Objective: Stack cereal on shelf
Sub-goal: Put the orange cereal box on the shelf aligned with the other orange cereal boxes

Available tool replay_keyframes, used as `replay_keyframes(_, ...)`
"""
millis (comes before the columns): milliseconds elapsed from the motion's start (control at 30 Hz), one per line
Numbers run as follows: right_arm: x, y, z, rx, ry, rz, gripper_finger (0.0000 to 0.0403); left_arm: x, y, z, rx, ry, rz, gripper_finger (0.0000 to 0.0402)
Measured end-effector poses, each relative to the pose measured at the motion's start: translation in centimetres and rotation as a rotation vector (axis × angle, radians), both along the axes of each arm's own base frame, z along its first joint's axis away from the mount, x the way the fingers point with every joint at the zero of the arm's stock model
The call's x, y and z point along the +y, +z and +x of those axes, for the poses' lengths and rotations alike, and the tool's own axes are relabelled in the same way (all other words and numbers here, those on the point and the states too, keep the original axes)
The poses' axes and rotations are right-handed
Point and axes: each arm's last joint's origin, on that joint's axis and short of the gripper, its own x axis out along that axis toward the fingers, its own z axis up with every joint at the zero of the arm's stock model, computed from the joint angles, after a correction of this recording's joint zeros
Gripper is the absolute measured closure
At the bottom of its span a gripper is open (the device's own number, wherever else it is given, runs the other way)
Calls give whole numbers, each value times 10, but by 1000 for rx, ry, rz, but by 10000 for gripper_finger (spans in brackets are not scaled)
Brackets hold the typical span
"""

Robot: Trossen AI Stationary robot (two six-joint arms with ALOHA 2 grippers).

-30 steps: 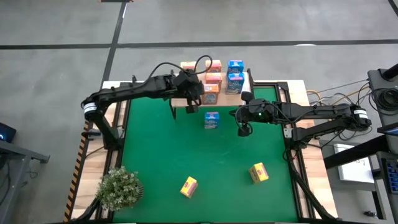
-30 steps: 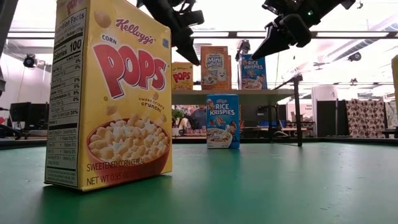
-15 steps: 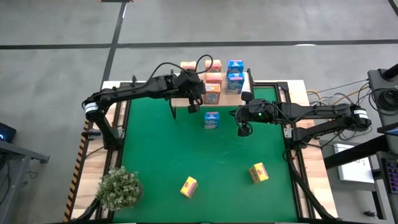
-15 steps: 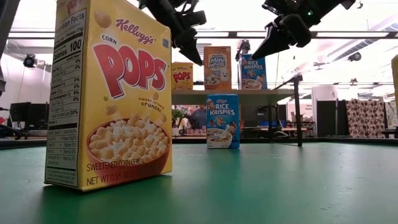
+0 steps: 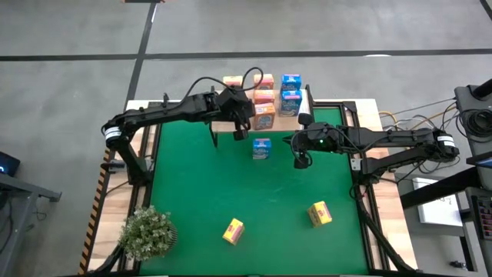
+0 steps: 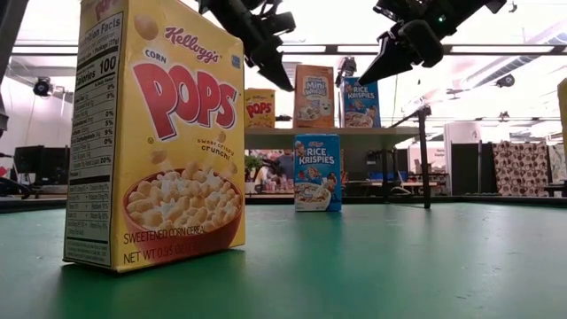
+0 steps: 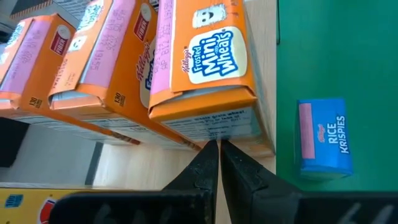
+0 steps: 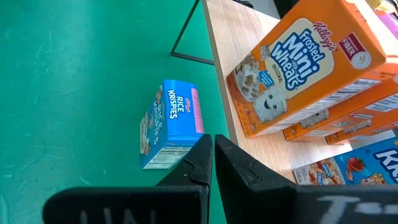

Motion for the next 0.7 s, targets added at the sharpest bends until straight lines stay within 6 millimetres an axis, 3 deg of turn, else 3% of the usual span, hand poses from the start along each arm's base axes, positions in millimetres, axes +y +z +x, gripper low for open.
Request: replay_keyframes(700,-1,0,0,-6,-18,11,394,-5,1,-2,-1,27,-37,402)
